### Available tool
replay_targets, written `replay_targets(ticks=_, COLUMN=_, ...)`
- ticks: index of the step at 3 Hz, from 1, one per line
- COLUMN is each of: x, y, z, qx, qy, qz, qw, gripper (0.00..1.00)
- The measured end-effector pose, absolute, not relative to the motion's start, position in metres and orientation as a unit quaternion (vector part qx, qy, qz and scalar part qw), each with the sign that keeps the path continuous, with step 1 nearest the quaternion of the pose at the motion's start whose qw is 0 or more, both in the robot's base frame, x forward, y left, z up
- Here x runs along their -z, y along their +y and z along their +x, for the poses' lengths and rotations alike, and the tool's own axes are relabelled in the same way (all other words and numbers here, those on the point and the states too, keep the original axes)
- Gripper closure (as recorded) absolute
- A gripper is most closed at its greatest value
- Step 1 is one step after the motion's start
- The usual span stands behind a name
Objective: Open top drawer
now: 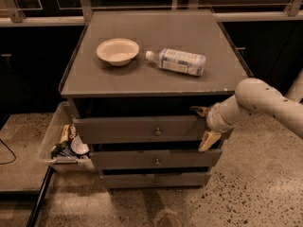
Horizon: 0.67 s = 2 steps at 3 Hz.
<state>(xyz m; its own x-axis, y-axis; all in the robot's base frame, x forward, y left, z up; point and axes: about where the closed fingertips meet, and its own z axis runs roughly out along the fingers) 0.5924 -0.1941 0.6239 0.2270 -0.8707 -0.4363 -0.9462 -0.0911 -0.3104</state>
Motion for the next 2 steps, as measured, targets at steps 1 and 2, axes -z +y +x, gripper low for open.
replay_targets(ticks=1, x=-0.6241, y=-0.1941, z=0.5924, qx=-0.07, qy=0.618, qz=-0.735, qw=0.27, gripper=0.42)
replay_targets(ticks=2, x=-0.6315, y=-0.1939, z=0.5932, qx=-0.07, qy=0.618, qz=-0.735, qw=0.27, gripper=0.66)
